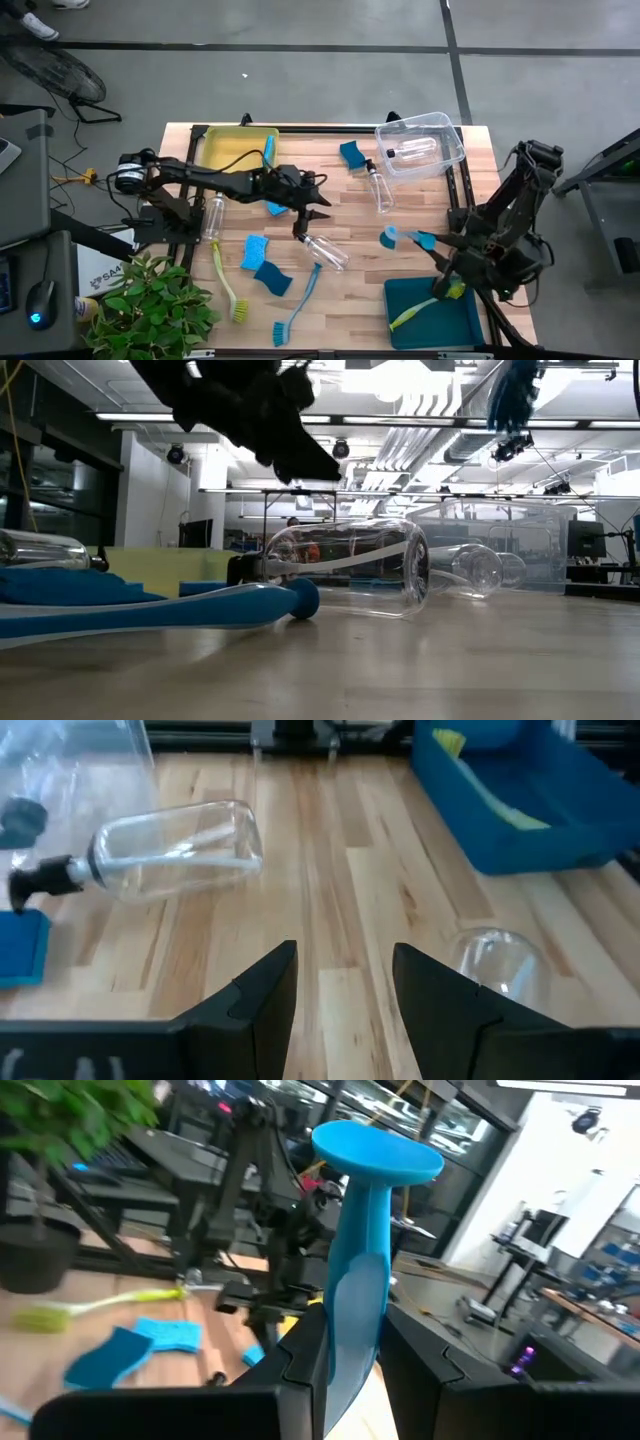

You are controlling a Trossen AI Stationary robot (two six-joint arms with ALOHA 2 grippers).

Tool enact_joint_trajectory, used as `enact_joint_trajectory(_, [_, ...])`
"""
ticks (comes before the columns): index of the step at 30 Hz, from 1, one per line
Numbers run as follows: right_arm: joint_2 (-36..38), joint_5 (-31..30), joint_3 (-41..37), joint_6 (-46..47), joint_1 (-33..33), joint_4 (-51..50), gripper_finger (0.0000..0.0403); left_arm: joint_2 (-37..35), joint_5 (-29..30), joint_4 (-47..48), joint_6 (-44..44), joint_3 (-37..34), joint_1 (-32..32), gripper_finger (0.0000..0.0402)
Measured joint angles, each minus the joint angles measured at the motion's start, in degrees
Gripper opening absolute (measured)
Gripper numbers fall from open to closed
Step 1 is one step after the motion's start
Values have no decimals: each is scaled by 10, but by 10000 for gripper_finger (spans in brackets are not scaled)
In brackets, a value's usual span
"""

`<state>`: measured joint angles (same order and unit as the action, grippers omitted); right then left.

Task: Pick & Place Kitchen Sink Supplies
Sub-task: Put the blue dish brush into the blue bin

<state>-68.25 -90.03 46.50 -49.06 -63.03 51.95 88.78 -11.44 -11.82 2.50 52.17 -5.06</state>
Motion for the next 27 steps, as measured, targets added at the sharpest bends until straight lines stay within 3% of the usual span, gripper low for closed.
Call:
enact_joint_trajectory(7, [0,1,48,20,-17,-73,64,-67,37,-48,-4,-52,22,163])
enact_joint_trajectory(15, [0,1,72,33,-17,-80,64,-135,109,-52,-1,-82,62,163])
enact_joint_trajectory(20, [0,11,53,100,-16,-85,64,-150,125,-57,5,-80,83,163])
enact_joint_trajectory(27, [0,236,3,264,11,-120,64,-153,126,-52,2,-81,85,163])
